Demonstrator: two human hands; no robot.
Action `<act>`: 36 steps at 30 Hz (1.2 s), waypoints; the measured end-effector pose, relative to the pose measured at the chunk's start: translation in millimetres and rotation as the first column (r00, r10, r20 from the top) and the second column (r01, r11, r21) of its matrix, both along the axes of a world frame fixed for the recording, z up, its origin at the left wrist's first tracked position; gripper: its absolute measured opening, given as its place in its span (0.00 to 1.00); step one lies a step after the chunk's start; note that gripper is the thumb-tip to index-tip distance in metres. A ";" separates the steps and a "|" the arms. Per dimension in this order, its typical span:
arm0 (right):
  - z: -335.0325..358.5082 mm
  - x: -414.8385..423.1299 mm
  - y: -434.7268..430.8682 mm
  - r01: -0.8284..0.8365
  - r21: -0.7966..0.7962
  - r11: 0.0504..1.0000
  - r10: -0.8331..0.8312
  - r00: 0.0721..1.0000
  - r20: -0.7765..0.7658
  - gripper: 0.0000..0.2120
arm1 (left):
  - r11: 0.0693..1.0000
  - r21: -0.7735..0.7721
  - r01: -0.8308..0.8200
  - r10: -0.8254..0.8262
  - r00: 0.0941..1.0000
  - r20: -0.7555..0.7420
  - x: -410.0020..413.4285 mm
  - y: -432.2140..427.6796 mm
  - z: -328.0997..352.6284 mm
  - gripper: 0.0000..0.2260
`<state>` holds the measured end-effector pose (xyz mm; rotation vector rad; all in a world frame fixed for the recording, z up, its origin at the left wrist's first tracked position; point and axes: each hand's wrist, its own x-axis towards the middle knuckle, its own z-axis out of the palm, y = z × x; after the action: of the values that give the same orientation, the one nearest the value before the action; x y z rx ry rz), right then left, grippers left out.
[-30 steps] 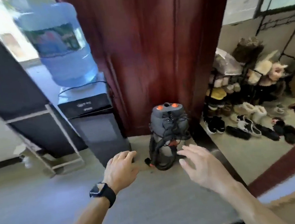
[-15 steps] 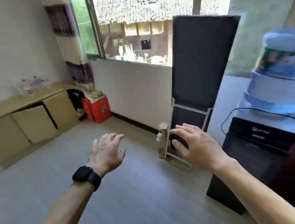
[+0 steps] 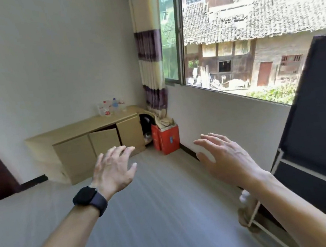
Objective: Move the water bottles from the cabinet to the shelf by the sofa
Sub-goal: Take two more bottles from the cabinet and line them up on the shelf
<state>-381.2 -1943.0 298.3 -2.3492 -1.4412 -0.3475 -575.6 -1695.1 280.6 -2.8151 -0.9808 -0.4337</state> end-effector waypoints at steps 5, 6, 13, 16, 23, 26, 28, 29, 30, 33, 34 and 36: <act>6.9 77.4 69.1 -0.090 0.020 0.996 0.090 0.996 0.009 0.21 | 0.996 0.006 -0.091 0.090 0.994 0.061 45.3 48.4 14.1 0.23; 10.0 91.5 82.5 -0.111 0.021 0.994 0.111 0.994 0.007 0.20 | 0.994 0.001 -0.114 0.114 0.992 0.062 54.2 57.8 17.6 0.23; 20.0 175.6 185.0 -0.242 0.056 0.969 0.241 0.970 0.022 0.20 | 0.966 -0.041 -0.255 0.258 0.960 0.107 104.4 128.2 18.1 0.22; 16.3 200.7 231.7 -0.280 0.055 0.958 0.280 0.960 0.011 0.22 | 0.953 -0.050 -0.299 0.303 0.948 0.093 118.6 162.0 11.8 0.21; 12.9 250.3 351.0 -0.305 0.031 0.952 0.305 0.952 0.025 0.20 | 0.937 -0.046 -0.347 0.349 0.937 0.030 158.0 272.0 9.2 0.22; 19.6 270.4 404.5 -0.284 0.032 0.958 0.283 0.958 0.036 0.20 | 0.945 -0.034 -0.324 0.325 0.945 0.031 183.7 330.3 20.8 0.23; 26.6 285.8 439.6 -0.283 0.030 0.959 0.283 0.959 0.025 0.20 | 0.950 -0.036 -0.310 0.311 0.950 0.029 202.4 369.6 28.8 0.23; 30.1 293.4 457.0 -0.286 0.032 0.958 0.285 0.958 0.026 0.20 | 0.952 -0.035 -0.303 0.304 0.952 0.030 212.1 388.9 32.1 0.23; 33.0 301.4 474.0 -0.283 0.045 0.958 0.283 0.959 0.025 0.20 | 0.955 -0.031 -0.296 0.296 0.954 0.033 221.8 407.9 35.1 0.22; 34.2 324.7 521.2 -0.266 0.078 0.961 0.266 0.964 0.004 0.19 | 0.960 -0.043 -0.276 0.277 0.960 0.027 248.7 458.8 39.0 0.22; 32.4 331.6 536.1 -0.266 0.074 0.961 0.267 0.964 0.006 0.19 | 0.962 -0.049 -0.270 0.270 0.963 0.013 257.1 474.1 38.4 0.22; 27.8 345.4 568.8 -0.276 0.069 0.959 0.275 0.961 0.015 0.19 | 0.965 -0.048 -0.259 0.259 0.966 -0.006 272.7 506.3 35.5 0.22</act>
<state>-35.7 -1374.2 326.1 -2.0572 -1.7024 -0.3215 -302.9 -1188.9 316.1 -2.6738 -1.3539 -0.3815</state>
